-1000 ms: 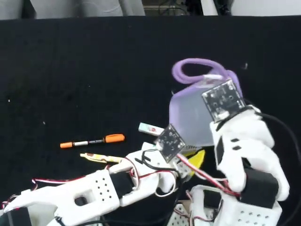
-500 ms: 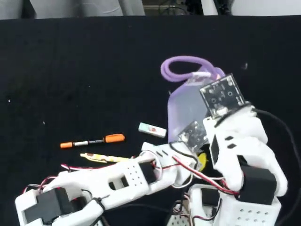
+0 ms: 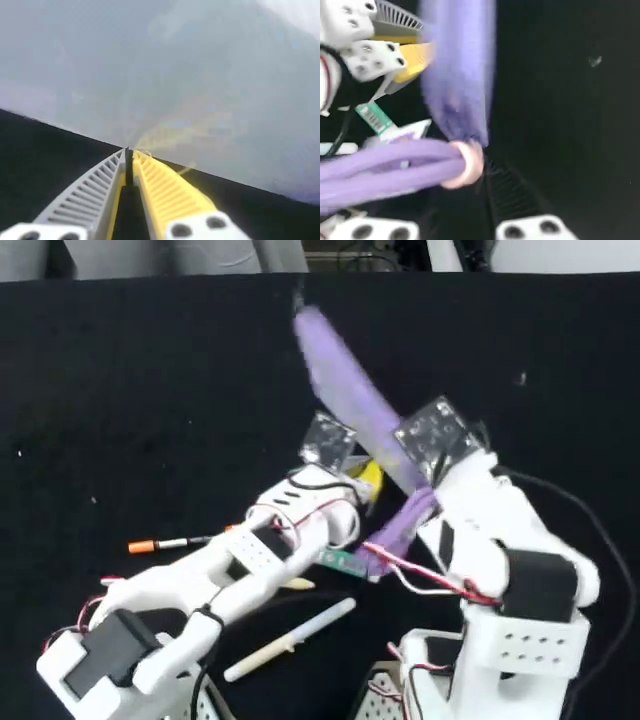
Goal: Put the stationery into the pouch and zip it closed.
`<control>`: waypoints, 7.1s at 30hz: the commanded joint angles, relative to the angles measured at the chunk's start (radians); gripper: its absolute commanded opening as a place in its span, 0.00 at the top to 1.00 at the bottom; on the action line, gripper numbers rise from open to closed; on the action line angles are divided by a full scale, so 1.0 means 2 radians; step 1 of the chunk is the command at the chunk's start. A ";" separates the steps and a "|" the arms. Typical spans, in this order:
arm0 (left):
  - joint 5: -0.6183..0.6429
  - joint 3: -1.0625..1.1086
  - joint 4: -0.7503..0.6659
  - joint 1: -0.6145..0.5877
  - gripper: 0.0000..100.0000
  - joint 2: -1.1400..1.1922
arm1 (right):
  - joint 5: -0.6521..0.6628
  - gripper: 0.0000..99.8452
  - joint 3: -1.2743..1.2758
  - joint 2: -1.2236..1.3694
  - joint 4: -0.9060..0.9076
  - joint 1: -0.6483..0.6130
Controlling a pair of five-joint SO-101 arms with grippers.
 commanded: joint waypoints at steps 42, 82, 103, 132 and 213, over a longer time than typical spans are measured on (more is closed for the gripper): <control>-0.003 -0.160 -0.041 0.043 0.97 0.114 | 0.001 0.99 0.086 0.003 -0.068 0.004; -0.081 0.368 0.379 -0.211 0.97 -0.806 | -0.186 0.99 0.110 0.008 -0.196 -0.323; -0.119 0.254 0.430 -0.185 0.78 -0.676 | -0.214 0.99 -0.029 0.098 -0.162 -0.330; -0.104 0.168 0.456 -0.119 0.78 -0.615 | -0.213 0.99 -0.029 0.103 -0.162 -0.328; -0.156 0.189 0.229 -0.059 0.96 -0.404 | -0.209 0.99 -0.030 0.102 -0.140 -0.326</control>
